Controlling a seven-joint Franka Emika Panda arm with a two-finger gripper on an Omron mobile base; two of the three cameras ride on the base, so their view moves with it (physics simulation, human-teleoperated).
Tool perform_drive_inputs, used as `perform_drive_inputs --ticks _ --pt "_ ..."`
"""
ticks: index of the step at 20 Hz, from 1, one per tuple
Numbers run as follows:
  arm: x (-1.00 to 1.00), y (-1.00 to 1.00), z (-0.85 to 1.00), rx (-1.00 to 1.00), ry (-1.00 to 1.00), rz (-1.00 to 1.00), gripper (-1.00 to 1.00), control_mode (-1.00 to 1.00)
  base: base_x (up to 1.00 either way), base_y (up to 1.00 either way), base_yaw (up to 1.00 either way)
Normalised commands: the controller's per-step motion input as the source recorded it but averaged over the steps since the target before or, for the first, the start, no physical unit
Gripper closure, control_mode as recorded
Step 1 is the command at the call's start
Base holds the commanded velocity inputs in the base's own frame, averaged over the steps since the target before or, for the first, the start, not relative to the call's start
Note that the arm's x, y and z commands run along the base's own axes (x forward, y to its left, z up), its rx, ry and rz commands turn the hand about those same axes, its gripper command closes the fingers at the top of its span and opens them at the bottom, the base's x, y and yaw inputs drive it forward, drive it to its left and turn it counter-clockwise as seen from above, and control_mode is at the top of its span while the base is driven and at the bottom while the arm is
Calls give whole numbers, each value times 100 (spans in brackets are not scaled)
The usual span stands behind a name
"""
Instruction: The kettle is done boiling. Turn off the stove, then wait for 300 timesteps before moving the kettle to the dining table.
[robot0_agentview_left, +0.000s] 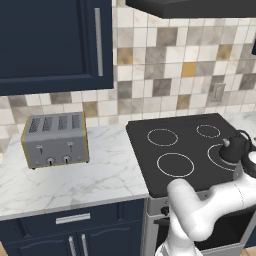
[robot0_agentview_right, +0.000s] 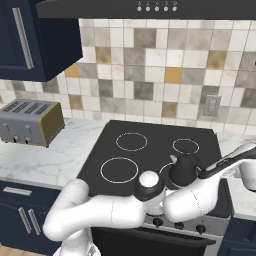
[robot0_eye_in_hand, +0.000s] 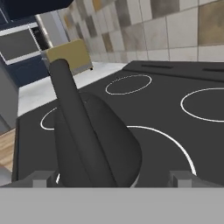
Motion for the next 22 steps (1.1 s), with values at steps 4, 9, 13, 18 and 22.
perform_drive_inputs --ticks 4,9,13,18,22 --pt "-2 0 0 0 -1 0 -100 -100 0 0 0" --pt "0 8 0 0 0 2 -100 -100 0 0 0" --pt "0 8 0 0 0 2 -100 -100 0 0 0" --pt "0 7 0 0 0 2 -100 -100 0 0 0" --pt "0 9 0 0 0 2 -100 -100 0 0 0"
